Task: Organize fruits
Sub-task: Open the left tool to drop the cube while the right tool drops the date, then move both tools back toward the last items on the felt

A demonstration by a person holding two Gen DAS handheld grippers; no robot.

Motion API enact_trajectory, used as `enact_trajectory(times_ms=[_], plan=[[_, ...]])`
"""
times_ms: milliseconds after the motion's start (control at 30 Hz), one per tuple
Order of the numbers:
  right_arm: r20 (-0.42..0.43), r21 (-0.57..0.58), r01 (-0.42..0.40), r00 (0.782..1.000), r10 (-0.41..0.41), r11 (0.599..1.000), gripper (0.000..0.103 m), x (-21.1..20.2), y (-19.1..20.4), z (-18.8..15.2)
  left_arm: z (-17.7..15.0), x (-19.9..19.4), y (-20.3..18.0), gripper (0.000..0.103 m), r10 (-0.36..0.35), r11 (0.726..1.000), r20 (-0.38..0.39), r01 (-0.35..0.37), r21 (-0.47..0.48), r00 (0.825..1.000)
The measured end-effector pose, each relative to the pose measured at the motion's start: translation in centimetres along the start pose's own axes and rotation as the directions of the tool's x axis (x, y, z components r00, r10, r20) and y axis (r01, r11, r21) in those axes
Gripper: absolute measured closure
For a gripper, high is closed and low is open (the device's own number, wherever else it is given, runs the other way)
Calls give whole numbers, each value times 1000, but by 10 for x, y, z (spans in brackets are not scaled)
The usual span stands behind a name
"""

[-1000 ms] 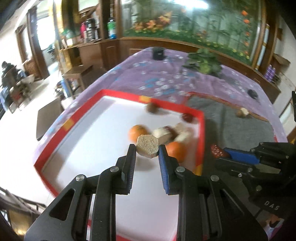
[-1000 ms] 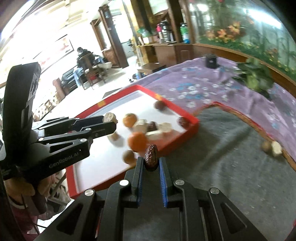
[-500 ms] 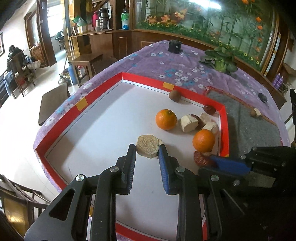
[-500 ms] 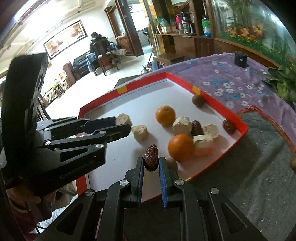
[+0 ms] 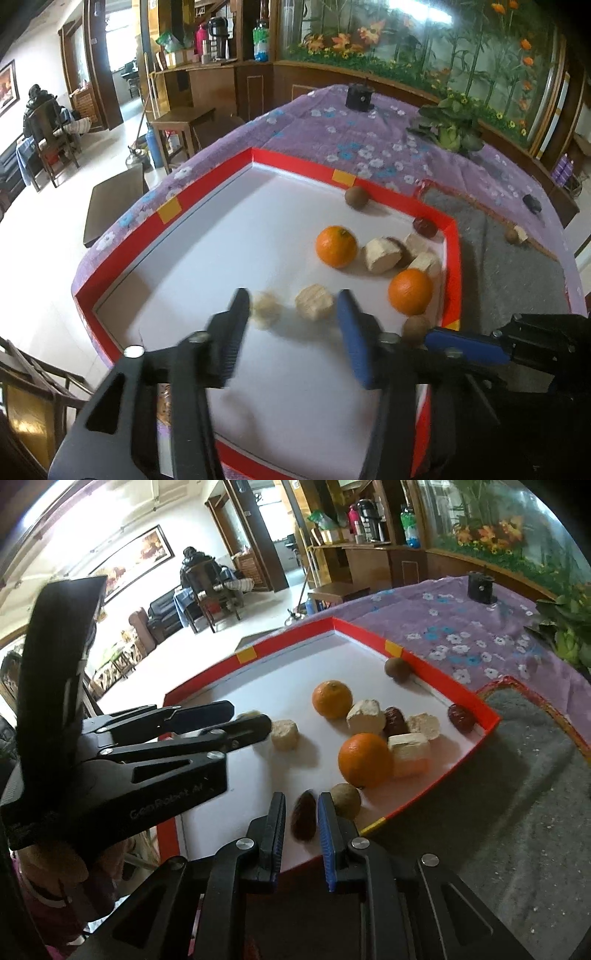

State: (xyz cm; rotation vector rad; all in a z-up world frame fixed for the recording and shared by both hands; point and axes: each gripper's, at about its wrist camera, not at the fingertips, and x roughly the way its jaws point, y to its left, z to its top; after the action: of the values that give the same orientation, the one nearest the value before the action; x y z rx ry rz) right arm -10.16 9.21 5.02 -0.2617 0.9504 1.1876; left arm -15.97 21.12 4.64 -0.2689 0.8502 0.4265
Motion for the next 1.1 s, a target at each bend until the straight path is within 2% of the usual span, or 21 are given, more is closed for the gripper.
enact_trajectory(times_ms=[300,567,800,1100], plan=[[41,82,49,998,-52,995,84,-33,-38,-14,11,-4,-41,50,-45,998,7,45,52,999],[56,215,159,983,-175,964,83,-73,-111,-48,22,5,-101,50,-140,982,-28,142,126,990],[26,349,295,946,-324,890,76,-113,-196,-79,31,23,-172,50,-238,944,-99,254,209,966],[16,368,326,934,-356,871,74,-138,-244,-82,51,72,-261,51,-297,892,-176,339,301,938]])
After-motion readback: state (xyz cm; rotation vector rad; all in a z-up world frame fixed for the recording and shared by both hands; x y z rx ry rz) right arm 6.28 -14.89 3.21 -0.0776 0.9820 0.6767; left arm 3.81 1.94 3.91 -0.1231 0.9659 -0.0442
